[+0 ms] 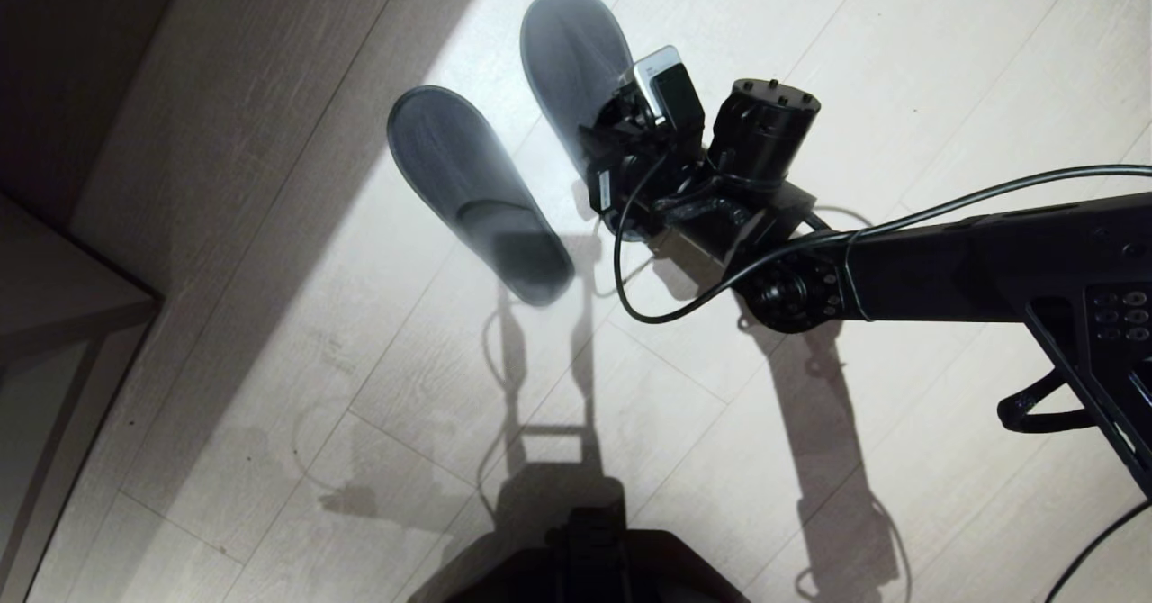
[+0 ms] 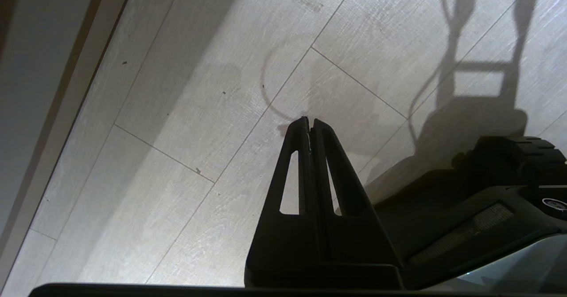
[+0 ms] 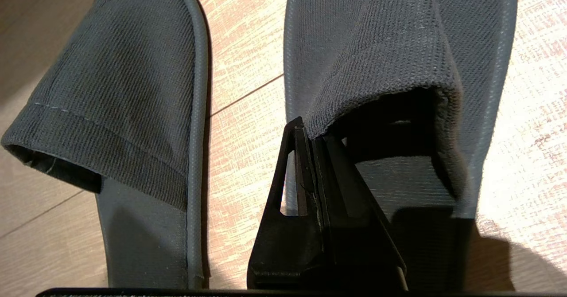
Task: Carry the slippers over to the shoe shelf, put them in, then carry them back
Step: Pick up the slippers on the floor
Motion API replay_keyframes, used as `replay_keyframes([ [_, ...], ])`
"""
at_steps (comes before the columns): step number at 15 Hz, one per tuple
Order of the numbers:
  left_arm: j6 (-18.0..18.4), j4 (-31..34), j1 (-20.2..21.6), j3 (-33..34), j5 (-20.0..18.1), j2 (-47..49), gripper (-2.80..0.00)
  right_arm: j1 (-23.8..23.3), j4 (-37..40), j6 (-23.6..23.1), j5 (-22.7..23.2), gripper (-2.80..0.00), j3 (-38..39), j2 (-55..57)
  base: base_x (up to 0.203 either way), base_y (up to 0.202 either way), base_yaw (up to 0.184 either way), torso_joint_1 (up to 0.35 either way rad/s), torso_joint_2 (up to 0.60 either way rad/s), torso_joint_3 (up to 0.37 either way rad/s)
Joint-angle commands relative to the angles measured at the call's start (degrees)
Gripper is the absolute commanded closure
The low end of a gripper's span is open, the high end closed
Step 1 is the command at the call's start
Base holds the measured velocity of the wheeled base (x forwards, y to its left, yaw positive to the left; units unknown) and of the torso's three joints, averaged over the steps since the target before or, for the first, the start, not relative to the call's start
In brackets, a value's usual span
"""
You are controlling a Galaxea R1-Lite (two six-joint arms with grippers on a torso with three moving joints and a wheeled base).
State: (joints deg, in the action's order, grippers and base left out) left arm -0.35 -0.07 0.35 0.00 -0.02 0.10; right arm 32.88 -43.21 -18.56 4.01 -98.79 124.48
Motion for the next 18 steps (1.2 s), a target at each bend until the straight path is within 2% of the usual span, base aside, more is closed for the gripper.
replay_keyframes([
  [1,0.00,-0.01,0.00,0.00,0.02,-0.01,0.00,0.17,-0.21,-0.01,0.03,-2.80,-0.14,0.23,0.000,0.000,0.000,0.000,0.00,0.000],
  [9,-0.07,-0.01,0.00,0.00,0.02,-0.01,0.00,1.45,-0.10,0.88,0.74,-2.80,0.51,-0.21,0.000,0.000,0.000,0.000,0.00,0.000],
  [13,0.00,-0.01,0.04,0.00,0.02,-0.01,0.00,3.21,2.71,3.38,2.63,-2.80,3.35,-2.87,0.000,0.000,0.000,0.000,0.00,0.000],
  [15,0.00,-0.01,0.00,0.00,0.02,-0.01,0.00,3.22,3.86,7.59,5.61,-2.80,3.54,-2.97,0.000,0.000,0.000,0.000,0.00,0.000],
  [18,0.00,-0.01,0.08,0.00,0.02,-0.01,0.00,2.49,4.61,8.31,7.56,-2.80,0.98,0.54,0.000,0.000,0.000,0.000,0.00,0.000],
])
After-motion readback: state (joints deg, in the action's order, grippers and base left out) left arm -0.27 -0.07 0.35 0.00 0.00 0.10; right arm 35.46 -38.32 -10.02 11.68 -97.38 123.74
